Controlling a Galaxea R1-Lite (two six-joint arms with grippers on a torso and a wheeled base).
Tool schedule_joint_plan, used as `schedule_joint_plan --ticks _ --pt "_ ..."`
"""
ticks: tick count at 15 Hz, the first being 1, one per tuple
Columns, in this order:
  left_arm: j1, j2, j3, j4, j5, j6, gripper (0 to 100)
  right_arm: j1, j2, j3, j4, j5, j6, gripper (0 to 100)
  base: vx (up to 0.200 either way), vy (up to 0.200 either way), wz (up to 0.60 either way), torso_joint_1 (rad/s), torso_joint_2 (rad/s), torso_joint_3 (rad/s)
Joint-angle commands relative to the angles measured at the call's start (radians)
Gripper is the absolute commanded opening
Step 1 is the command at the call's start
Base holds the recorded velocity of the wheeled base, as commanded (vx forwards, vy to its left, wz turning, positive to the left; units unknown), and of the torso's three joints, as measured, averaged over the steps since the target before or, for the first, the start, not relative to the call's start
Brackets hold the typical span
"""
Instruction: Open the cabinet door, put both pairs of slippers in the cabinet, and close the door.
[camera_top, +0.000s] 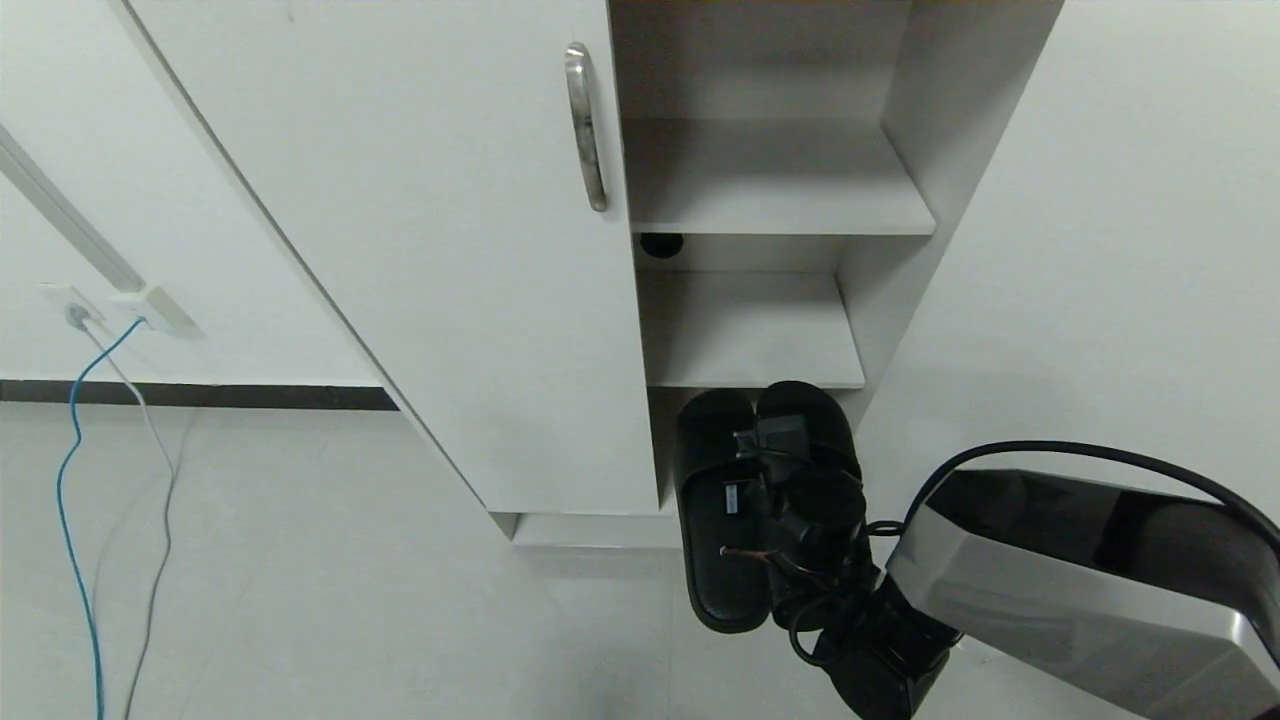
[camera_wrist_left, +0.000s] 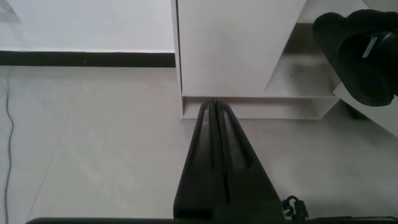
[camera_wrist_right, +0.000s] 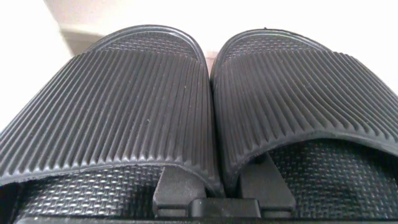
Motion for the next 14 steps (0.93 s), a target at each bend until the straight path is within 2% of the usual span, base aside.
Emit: schedule_joint_plan --ticks 1,5,9,12,14 --pt "0.0 0.001 0.0 -0.001 0.0 0.0 0 0.002 -0.002 0.0 -0.001 -0.002 0.0 0 0.2 0.0 0.0 0.007 0.01 0.002" --pt "0.001 0.001 0.0 -0.001 0.0 -0.003 0 0.002 -0.019 0.0 -0.001 0.0 0.0 0 0.2 0.0 0.0 0.001 0.0 0.005" --pt "0.001 0.001 0.0 -0.001 0.0 -0.003 0 -0.024 -0.011 -0.034 0.019 0.029 0.009 0 0.0 0.0 0.0 0.0 0.0 0.0" --pt "0.001 0.001 0.0 -0.001 0.0 -0.003 0 -0.038 0.001 -0.117 0.129 0.029 0.05 0 0.0 0.0 0.0 0.0 0.0 0.0" --pt "0.001 0.001 0.0 -0.001 0.0 -0.003 0 -0.055 0.012 -0.216 0.265 0.037 0.104 0 0.0 0.0 0.0 0.0 0.0 0.0"
